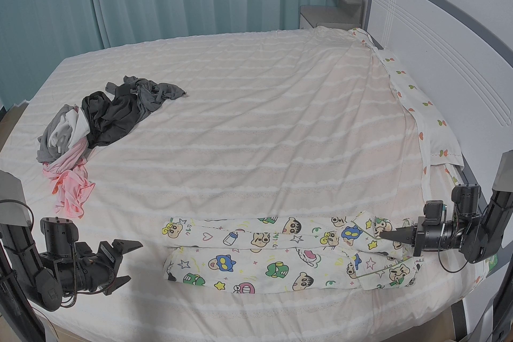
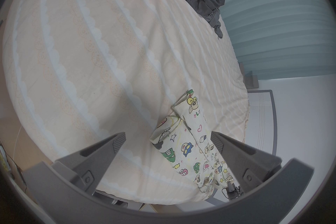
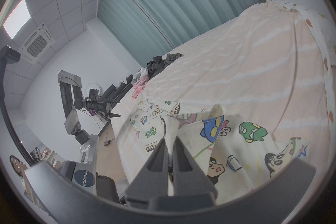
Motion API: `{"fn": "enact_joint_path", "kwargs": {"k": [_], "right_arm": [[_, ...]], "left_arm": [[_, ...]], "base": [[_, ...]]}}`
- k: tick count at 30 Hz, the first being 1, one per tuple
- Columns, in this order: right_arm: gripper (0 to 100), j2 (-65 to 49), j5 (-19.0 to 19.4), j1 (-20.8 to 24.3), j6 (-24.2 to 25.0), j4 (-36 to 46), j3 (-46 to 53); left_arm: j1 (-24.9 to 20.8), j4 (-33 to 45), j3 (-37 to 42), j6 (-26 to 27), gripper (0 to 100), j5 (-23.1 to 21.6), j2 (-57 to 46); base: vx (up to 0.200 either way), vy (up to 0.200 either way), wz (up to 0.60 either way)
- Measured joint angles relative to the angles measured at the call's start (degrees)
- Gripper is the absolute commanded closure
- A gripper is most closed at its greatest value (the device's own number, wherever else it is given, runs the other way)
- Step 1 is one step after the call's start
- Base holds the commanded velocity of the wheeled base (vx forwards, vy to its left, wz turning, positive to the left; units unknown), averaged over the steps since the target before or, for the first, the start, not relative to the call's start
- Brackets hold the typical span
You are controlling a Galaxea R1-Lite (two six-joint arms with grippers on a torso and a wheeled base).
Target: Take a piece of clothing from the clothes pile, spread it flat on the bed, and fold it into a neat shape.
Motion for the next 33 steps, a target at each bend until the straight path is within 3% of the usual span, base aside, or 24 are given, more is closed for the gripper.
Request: {"fn": "enact_joint_path", "kwargs": {"k": [6,10,15,23,33], "right_arm": [[100,1.05,-1.33,-0.44,0.35,0.49,-1.99],[100,3.23,-5.66,-1.16,1.45,0.62,-5.25],[100,5.66,-9.74,-1.94,6.25,0.46,-8.92],[100,9.48,-15.3,-2.36,6.89,0.11,-12.34],[100,12.18,-17.48,-1.94,7.16,-0.13,-14.06]], "left_arm": [[0.0,0.0,0.0,-0.02,0,0.0,0.0],[0.0,0.0,0.0,-0.04,0,0.0,0.0],[0.0,0.0,0.0,-0.02,0,0.0,0.0],[-0.02,0.0,0.0,-0.04,0,0.0,0.0],[-0.04,0.0,0.0,0.0,0,0.0,0.0]], "base": [[0.0,0.0,0.0],[0.0,0.0,0.0],[0.0,0.0,0.0],[0.0,0.0,0.0],[0.0,0.0,0.0]]}}
